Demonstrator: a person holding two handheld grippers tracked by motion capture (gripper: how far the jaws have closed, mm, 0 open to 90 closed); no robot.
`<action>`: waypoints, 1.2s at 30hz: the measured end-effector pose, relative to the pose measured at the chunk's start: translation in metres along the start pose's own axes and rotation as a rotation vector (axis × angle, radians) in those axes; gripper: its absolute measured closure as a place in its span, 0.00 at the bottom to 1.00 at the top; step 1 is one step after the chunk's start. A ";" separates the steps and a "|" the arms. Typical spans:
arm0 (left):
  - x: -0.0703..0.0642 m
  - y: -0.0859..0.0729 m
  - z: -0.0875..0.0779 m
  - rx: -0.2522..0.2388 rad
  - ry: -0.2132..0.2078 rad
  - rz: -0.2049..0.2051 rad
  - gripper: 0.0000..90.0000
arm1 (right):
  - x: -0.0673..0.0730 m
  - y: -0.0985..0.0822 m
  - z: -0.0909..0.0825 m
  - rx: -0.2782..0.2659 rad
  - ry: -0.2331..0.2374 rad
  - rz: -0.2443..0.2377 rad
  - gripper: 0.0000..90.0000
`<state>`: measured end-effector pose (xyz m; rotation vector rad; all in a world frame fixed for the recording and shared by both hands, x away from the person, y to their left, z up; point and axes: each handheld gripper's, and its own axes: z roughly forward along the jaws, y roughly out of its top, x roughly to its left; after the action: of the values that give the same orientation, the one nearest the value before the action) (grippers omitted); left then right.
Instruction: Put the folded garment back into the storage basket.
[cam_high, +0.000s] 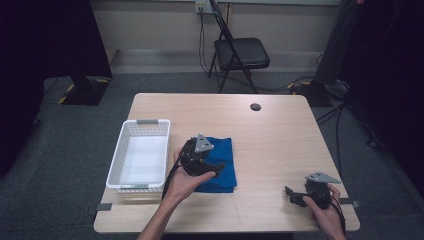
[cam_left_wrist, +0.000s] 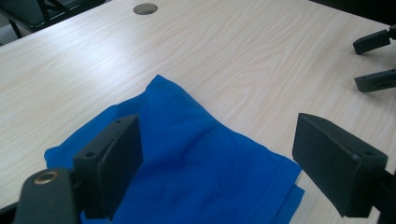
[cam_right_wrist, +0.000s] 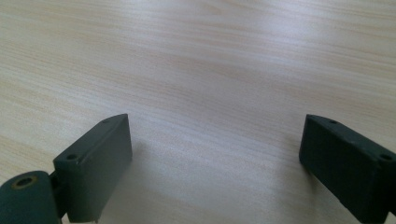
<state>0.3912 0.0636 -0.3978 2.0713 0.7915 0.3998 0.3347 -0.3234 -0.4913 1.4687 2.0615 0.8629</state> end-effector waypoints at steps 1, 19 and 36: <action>0.000 0.001 0.001 0.004 0.000 0.001 0.17 | 0.000 0.000 0.000 0.000 0.000 0.000 0.09; 0.023 0.007 0.028 0.052 0.026 -0.025 0.22 | 0.000 0.000 0.000 0.000 0.000 0.000 0.09; 0.052 -0.011 0.062 0.131 0.030 -0.148 0.20 | 0.000 0.000 0.000 0.000 0.003 -0.004 0.09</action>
<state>0.4593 0.0654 -0.4431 2.1148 1.0055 0.3049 0.3352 -0.3233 -0.4913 1.4638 2.0654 0.8643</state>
